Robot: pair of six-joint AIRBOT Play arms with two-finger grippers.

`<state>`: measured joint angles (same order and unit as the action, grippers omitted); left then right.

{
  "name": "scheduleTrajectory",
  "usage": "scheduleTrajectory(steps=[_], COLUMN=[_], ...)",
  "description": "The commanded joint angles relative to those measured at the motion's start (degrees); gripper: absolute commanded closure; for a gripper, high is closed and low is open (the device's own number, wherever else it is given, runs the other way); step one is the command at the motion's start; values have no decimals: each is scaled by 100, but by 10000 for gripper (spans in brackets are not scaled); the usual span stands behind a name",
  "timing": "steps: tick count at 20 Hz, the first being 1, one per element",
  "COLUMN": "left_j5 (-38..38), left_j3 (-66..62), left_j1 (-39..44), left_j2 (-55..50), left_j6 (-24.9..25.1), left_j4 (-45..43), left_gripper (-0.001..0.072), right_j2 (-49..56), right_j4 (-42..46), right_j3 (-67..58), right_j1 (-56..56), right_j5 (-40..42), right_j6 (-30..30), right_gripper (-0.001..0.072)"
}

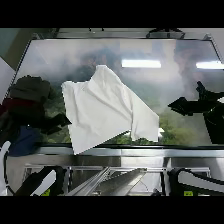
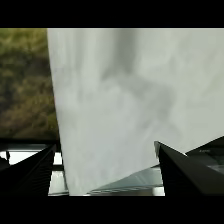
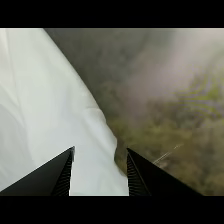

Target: Fold the shirts.

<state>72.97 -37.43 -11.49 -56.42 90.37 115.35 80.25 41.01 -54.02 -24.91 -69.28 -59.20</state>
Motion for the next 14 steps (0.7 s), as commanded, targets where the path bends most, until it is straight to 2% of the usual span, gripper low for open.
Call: scheduleTrajectory(steps=[1,9,13,14], left_j5=[68,-404,-400,-400], left_j3=[723,1499,1425,1327], left_j1=[-15,55,391,546], left_j2=[81,57,-629,-872], left_j6=[-157,-59,-59,-42], left_j4=[20,584,581,577], left_gripper=[22,23,23,92], right_j2=[356,726,726,726], right_j4=[35,37,240,254], right_j3=[-20,-20,-20,-17], right_j1=[-4,363,345,345], right_j5=[28,50,-37,-92], right_j6=[160,225,210,197], right_gripper=[328,328,328,328])
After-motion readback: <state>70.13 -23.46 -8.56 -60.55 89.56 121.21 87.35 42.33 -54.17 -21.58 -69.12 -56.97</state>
